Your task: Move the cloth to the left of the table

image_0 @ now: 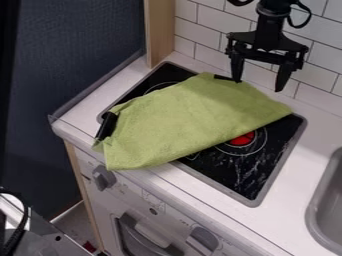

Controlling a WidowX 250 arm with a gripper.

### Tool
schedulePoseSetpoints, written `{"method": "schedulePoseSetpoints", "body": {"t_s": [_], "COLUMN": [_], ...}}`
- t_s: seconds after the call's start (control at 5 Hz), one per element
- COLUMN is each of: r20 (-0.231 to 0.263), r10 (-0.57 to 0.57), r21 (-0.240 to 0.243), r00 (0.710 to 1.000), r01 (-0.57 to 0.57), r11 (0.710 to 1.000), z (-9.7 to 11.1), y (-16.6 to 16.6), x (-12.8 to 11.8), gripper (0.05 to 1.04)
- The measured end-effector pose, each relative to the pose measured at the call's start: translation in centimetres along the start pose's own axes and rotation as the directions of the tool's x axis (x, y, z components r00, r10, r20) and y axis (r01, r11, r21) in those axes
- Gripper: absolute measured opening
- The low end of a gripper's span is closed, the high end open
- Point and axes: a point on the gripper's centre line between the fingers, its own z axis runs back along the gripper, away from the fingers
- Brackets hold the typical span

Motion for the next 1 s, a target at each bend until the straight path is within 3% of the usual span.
{"method": "schedulePoseSetpoints", "body": {"t_s": [0.2,0.4,0.6,0.8,1.0], "r20": [-0.051,-0.109,-0.044,-0.014,-0.054], "r10": [0.009,0.176,0.319,0.538,0.724], "r21": [0.020,0.104,0.127,0.157,0.187], "r00": [0.999,0.978,0.947,0.843,0.688], "r01": [-0.008,-0.165,-0.311,-0.529,-0.705], "r11": [1.000,0.981,0.942,0.834,0.684], "z": [-1.7,-2.2,-0.4,2.2,1.7], "y": [0.4,2.8,5.6,9.0,11.6], "x": [-0.9,-2.9,-4.2,-6.1,-8.0], "gripper": [0.999,0.999,0.999,0.999,0.999]}}
